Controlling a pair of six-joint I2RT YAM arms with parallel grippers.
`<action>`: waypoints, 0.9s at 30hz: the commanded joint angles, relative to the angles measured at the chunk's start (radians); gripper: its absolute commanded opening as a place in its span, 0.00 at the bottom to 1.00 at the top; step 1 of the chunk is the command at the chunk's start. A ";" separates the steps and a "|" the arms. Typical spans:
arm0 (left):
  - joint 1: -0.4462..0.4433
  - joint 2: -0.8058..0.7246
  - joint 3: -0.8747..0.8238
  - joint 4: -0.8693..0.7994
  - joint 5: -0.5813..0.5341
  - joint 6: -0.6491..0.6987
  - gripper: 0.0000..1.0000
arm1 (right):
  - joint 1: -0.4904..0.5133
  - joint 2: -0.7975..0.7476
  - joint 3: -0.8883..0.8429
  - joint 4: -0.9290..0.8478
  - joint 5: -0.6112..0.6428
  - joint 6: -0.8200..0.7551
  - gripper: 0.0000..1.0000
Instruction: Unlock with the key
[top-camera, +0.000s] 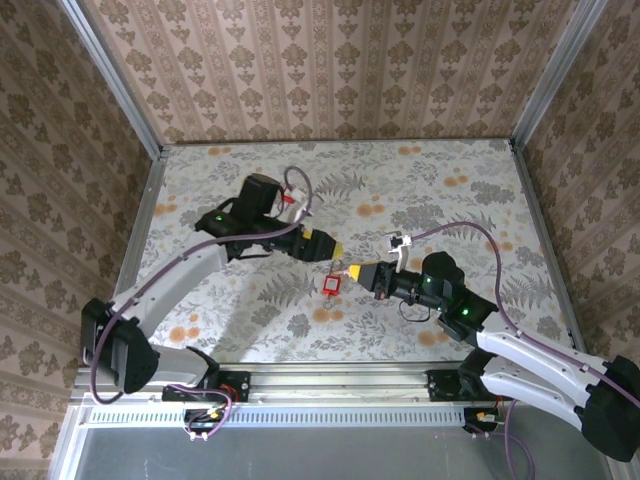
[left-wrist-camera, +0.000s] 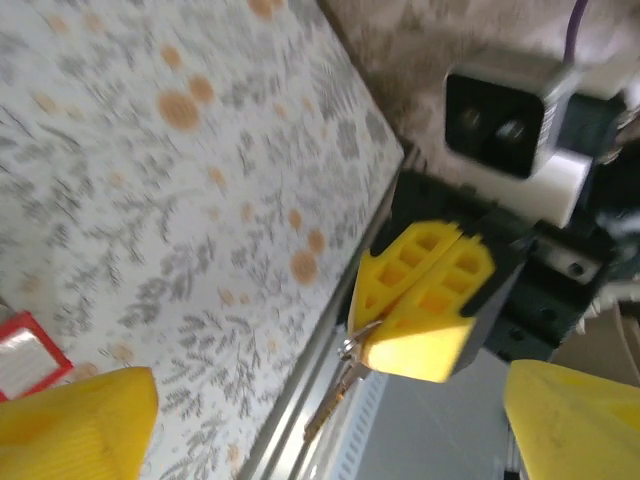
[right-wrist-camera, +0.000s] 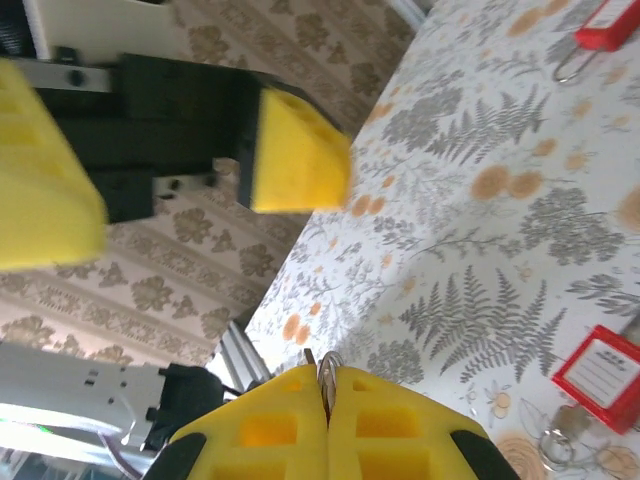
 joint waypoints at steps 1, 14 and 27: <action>0.018 -0.093 -0.006 0.119 -0.057 -0.080 0.94 | -0.021 -0.059 0.004 -0.037 0.099 0.060 0.00; 0.014 -0.433 -0.472 0.593 -0.328 -0.418 0.98 | -0.058 -0.036 0.107 -0.088 0.056 0.109 0.00; -0.088 -0.267 -0.624 1.139 -0.422 -0.598 1.00 | -0.015 -0.002 0.112 -0.007 0.144 0.136 0.00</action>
